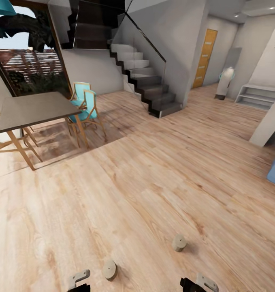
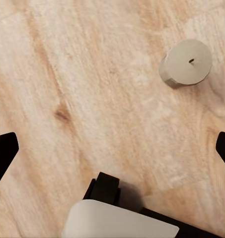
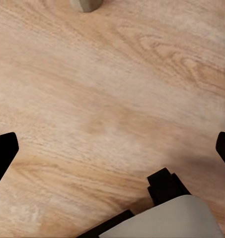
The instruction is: Place each of the two pumpkins and all three candles from the living room inside a cabinet in the living room (use any cabinet), then make sure every cabinet is closed, and position the cauldron so it is next to a table in the living room.
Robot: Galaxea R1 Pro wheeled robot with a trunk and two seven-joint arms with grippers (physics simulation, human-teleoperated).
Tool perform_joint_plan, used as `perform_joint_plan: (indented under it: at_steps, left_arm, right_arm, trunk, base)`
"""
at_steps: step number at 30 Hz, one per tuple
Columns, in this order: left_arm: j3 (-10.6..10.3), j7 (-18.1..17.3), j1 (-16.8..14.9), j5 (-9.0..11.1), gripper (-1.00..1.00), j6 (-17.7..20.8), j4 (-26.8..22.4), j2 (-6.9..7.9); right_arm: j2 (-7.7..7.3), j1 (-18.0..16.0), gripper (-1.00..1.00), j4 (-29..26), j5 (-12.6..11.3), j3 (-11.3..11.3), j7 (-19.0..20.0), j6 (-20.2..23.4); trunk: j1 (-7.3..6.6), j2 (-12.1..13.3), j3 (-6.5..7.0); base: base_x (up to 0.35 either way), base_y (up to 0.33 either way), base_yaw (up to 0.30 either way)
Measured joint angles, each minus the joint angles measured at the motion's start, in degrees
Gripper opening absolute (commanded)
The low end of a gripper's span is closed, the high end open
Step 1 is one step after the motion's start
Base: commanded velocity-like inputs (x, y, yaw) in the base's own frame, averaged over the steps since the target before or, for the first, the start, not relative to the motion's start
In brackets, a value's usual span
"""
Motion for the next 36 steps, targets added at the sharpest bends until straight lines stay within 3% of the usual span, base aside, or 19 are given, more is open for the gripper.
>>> perform_joint_plan:
  at_steps: [9, 25, 36]
  left_arm:
    - [-0.03, 0.01, 0.02, 0.01, 1.00, 0.00, -0.02, 0.01]
    - [-0.04, 0.02, 0.02, 0.01, 1.00, 0.01, -0.03, 0.01]
    - [-0.09, 0.00, 0.00, 0.01, 1.00, 0.00, -0.02, 0.01]
  right_arm:
    - [0.32, -0.01, 1.00, -0.05, 0.26, 0.08, 0.09, -0.01]
    - [0.41, -0.01, 1.00, 0.02, 0.71, 0.15, 0.10, -0.65]
    - [0.32, -0.01, 1.00, 0.02, 0.77, 0.17, 0.09, -0.72]
  trunk:
    - [-0.01, 0.00, -0.09]
    - [-0.01, 0.00, -0.37]
    - [0.00, 0.00, -0.37]
  base:
    - [0.096, -0.094, -0.041]
    - [0.152, 0.048, 0.008]
    - [0.052, -0.124, 0.000]
